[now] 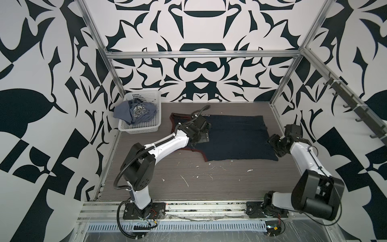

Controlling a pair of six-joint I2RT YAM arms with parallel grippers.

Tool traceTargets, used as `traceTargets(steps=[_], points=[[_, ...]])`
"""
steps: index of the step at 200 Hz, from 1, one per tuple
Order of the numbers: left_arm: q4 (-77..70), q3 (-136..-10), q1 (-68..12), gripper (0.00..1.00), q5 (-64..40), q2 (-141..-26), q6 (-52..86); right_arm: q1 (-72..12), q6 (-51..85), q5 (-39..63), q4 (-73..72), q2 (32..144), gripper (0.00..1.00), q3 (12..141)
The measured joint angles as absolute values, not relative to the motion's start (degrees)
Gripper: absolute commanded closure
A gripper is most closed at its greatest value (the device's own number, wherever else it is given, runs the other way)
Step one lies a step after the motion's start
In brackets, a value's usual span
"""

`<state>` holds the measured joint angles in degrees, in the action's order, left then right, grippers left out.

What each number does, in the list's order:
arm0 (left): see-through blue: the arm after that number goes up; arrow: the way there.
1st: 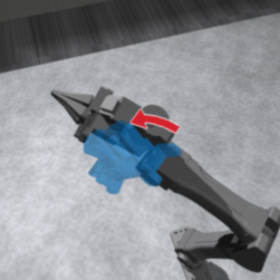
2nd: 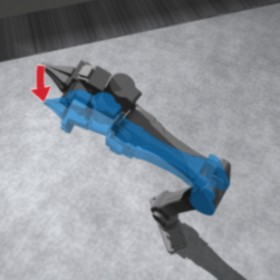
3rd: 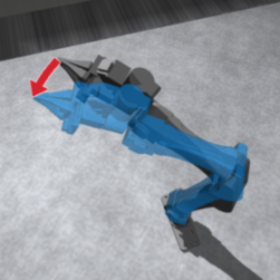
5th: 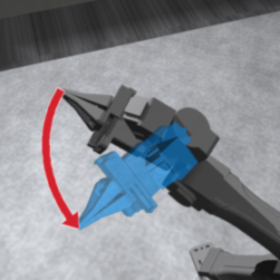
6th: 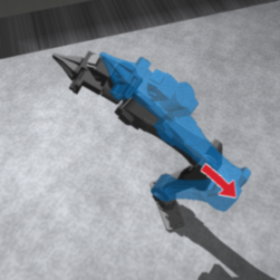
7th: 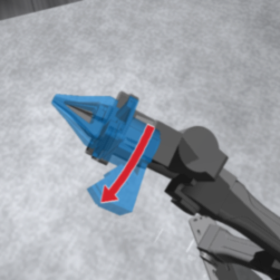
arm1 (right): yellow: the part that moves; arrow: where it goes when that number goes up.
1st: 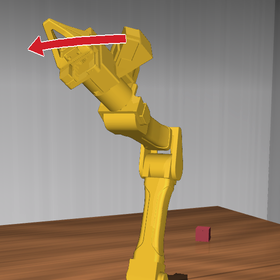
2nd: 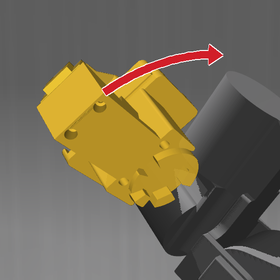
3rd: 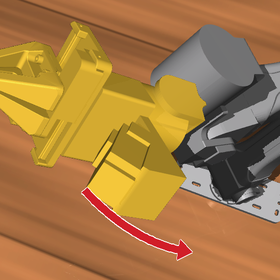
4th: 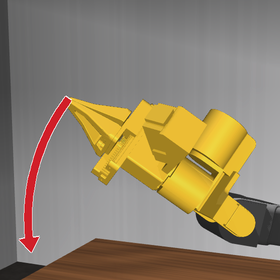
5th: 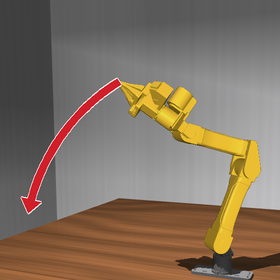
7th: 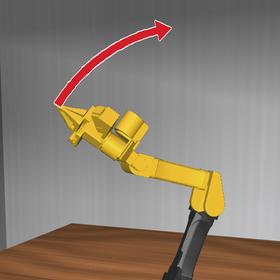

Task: Fold and stack tank tops
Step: Fold the tank top at the top-center of the table.

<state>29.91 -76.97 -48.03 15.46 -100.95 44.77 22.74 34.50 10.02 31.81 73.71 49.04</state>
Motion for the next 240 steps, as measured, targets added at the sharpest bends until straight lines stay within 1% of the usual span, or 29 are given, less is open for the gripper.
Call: traceTargets(steps=[5,8,19,38,65,98,118,140,172,199,221,240], points=[[29.85,-76.14,-49.54,0.14,15.14,-101.01,45.10,23.59,34.48,9.98,32.27,73.17,0.32,48.27],[29.76,-75.57,-50.33,0.18,14.98,-101.10,45.39,24.08,34.48,9.98,32.49,72.95,0.32,47.83],[29.76,-73.38,-52.42,0.23,14.09,-101.60,46.24,25.61,34.46,10.09,33.26,72.66,0.33,46.26],[29.43,-70.43,-54.04,0.24,12.53,-102.89,47.75,28.97,34.50,11.33,33.34,72.88,0.33,43.44],[28.23,-69.84,-55.07,0.30,11.73,-105.56,48.97,31.86,34.57,12.23,33.30,74.41,0.33,41.58],[25.91,-69.87,-55.31,0.39,10.59,-108.73,50.06,31.83,34.57,12.23,32.23,75.11,0.35,41.08],[24.56,-70.15,-55.31,0.44,10.41,-109.32,50.09,31.83,34.81,11.75,31.57,75.57,0.39,40.84],[23.40,-70.22,-55.31,0.52,10.50,-109.73,50.13,31.70,35.46,11.29,30.04,76.47,0.43,39.90],[22.41,-70.35,-55.31,0.62,10.72,-110.08,49.56,30.35,36.16,10.37,28.69,79.72,0.44,39.75],[21.43,-69.78,-55.31,0.71,11.31,-110.08,49.39,29.26,36.75,10.09,26.65,82.63,0.49,40.36],[20.01,-68.82,-55.31,0.77,11.70,-109.73,49.41,28.62,37.12,10.07,25.23,85.10,0.51,42.30],[18.90,-67.66,-55.24,0.79,12.01,-109.19,49.34,28.34,37.21,9.80,23.66,86.28,0.52,43.13]])
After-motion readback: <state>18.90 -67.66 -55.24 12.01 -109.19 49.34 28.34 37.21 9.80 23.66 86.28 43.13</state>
